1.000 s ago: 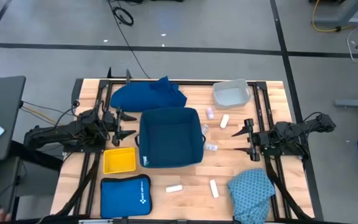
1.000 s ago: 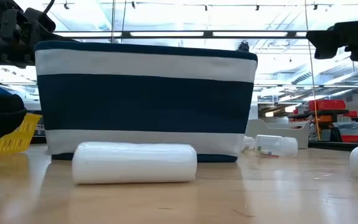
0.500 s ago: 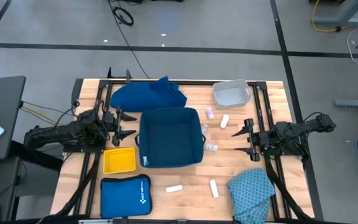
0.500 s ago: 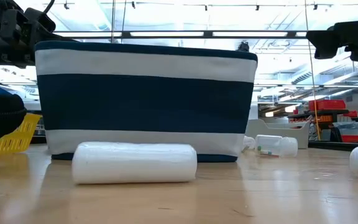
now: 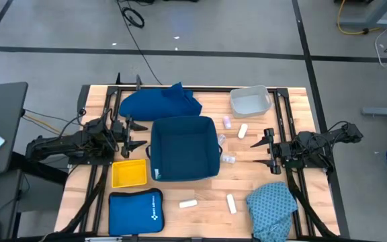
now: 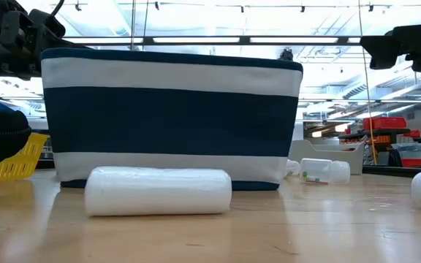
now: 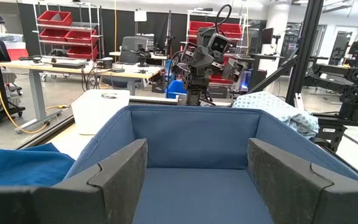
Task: Pick & place medical supplies in basket/bin
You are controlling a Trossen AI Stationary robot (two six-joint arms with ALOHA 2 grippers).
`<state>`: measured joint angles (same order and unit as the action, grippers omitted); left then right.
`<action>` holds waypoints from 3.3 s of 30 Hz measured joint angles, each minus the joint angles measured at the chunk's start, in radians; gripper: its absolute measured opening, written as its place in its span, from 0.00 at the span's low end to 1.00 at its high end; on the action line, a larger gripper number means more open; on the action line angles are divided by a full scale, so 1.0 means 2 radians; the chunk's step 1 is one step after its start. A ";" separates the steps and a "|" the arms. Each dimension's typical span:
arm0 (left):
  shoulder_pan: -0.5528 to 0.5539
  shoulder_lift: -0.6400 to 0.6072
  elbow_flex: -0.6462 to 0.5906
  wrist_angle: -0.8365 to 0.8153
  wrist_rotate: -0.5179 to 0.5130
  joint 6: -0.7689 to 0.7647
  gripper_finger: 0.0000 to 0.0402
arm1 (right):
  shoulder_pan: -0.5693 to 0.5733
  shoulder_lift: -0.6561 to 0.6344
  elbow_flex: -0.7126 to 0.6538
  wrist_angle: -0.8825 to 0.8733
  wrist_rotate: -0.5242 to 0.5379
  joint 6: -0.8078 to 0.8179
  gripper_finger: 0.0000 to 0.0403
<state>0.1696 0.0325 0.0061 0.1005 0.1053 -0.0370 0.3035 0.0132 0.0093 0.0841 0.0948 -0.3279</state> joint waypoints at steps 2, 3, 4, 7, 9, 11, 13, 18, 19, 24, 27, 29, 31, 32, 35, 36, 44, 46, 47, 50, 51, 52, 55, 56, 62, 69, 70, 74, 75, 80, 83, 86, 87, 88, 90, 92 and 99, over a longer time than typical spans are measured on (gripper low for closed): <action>0.000 0.000 0.000 0.000 0.000 0.000 0.70 | 0.000 0.000 0.000 0.000 0.000 0.000 0.67; 0.000 0.000 0.000 0.000 0.000 0.000 0.70 | 0.000 0.000 0.000 0.000 0.000 0.000 0.67; 0.000 0.000 0.000 0.000 0.000 0.000 0.70 | 0.000 0.000 0.000 0.000 0.000 0.000 0.67; 0.000 0.000 0.000 0.000 0.000 0.000 0.70 | 0.000 0.000 0.000 0.000 0.000 0.000 0.67; 0.000 0.000 0.000 0.000 0.000 0.000 0.70 | 0.000 0.000 0.000 0.000 0.000 0.000 0.67; 0.000 0.000 0.000 0.000 0.000 0.000 0.70 | 0.000 0.000 0.000 0.000 0.000 0.000 0.67; 0.000 0.000 0.000 0.000 0.000 0.000 0.70 | 0.000 0.000 0.000 0.000 0.000 0.000 0.67; 0.000 0.000 0.000 0.000 0.000 0.000 0.70 | 0.000 0.000 0.000 0.000 0.000 0.000 0.67; 0.000 0.000 0.000 0.000 0.000 0.000 0.70 | 0.000 0.000 0.000 0.000 0.000 0.000 0.67; 0.000 0.000 0.000 0.000 0.000 0.000 0.70 | 0.000 0.000 0.000 0.000 0.000 0.000 0.67; 0.000 0.000 0.000 0.000 0.000 0.000 0.70 | 0.000 0.000 0.000 0.000 0.000 0.000 0.67; 0.000 0.000 0.000 0.000 0.000 0.000 0.70 | 0.000 0.000 0.000 0.000 0.000 0.000 0.67; 0.000 0.000 0.000 0.000 0.000 0.000 0.70 | 0.000 0.000 0.000 0.000 0.000 0.000 0.67; 0.000 0.000 0.000 0.000 0.000 0.000 0.70 | 0.000 0.000 0.000 0.000 0.000 0.000 0.67; 0.000 0.000 0.000 0.000 0.000 0.000 0.70 | 0.000 0.000 0.000 0.000 0.000 0.000 0.67; 0.000 0.000 0.000 0.000 0.000 0.000 0.70 | 0.000 0.000 0.000 0.000 0.000 0.000 0.67; 0.000 0.000 0.000 0.000 0.000 0.000 0.70 | 0.000 0.000 0.000 0.000 0.000 0.000 0.67; 0.000 0.000 0.000 0.000 0.000 0.000 0.70 | 0.000 0.000 0.000 0.000 -0.001 0.013 0.67; 0.000 0.000 0.000 0.000 0.000 0.000 0.70 | 0.000 0.000 0.000 0.000 -0.004 0.040 0.67; 0.000 0.000 0.000 0.000 0.000 0.000 0.70 | 0.000 0.000 0.000 0.001 -0.010 0.132 0.67; 0.000 0.000 0.000 0.000 0.000 0.000 0.70 | 0.000 0.000 0.000 0.004 -0.010 0.150 0.67; 0.000 0.000 0.000 0.000 0.000 0.000 0.70 | 0.000 0.000 0.000 0.008 -0.010 0.167 0.67; 0.000 0.000 0.000 0.000 0.000 0.000 0.70 | 0.000 0.000 0.000 0.013 -0.010 0.221 0.67; 0.000 0.000 0.000 0.000 0.000 0.000 0.70 | 0.000 0.000 0.000 0.013 -0.010 0.240 0.67; 0.000 0.000 0.000 0.000 0.000 0.000 0.70 | 0.000 0.000 0.000 0.032 -0.010 0.292 0.67; 0.000 0.000 0.000 0.000 0.000 0.000 0.70 | 0.000 0.000 0.000 0.070 -0.010 0.290 0.67; 0.000 0.000 0.000 0.000 0.000 0.000 0.70 | 0.000 0.000 0.000 0.071 -0.010 0.289 0.67; 0.000 0.000 0.000 0.001 -0.001 0.000 0.70 | 0.000 0.000 0.000 0.067 0.006 0.265 0.67; 0.000 0.000 0.000 0.001 -0.004 0.000 0.70 | 0.000 0.000 0.000 0.064 0.018 0.256 0.67; 0.000 0.000 0.000 0.002 -0.012 -0.003 0.70 | 0.000 0.000 0.000 0.033 0.121 0.235 0.67; 0.000 0.000 0.000 0.009 -0.004 -0.023 0.70 | 0.000 0.000 0.000 0.027 0.166 0.212 0.67; 0.000 0.000 0.000 0.024 0.002 -0.030 0.70 | 0.000 0.000 0.000 0.029 0.210 0.208 0.67; 0.000 0.000 0.000 0.029 0.002 -0.033 0.70 | 0.000 0.000 0.000 0.030 0.228 0.208 0.67; 0.000 0.000 0.000 0.029 0.003 -0.040 0.70 | 0.000 0.000 0.000 0.030 0.251 0.209 0.67; 0.000 0.000 0.000 0.035 0.001 -0.048 0.70 | 0.000 0.000 0.000 0.030 0.302 0.209 0.67; 0.000 0.000 0.000 0.040 -0.009 -0.058 0.70 | 0.000 0.000 0.000 0.029 0.337 0.212 0.67; 0.000 0.003 0.000 0.037 -0.036 -0.087 0.70 | 0.000 0.000 0.000 0.015 0.356 0.211 0.67</action>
<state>0.1696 0.0393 0.0060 0.1748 0.0336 -0.2103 0.3035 0.0131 0.0097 0.1138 0.8075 0.0932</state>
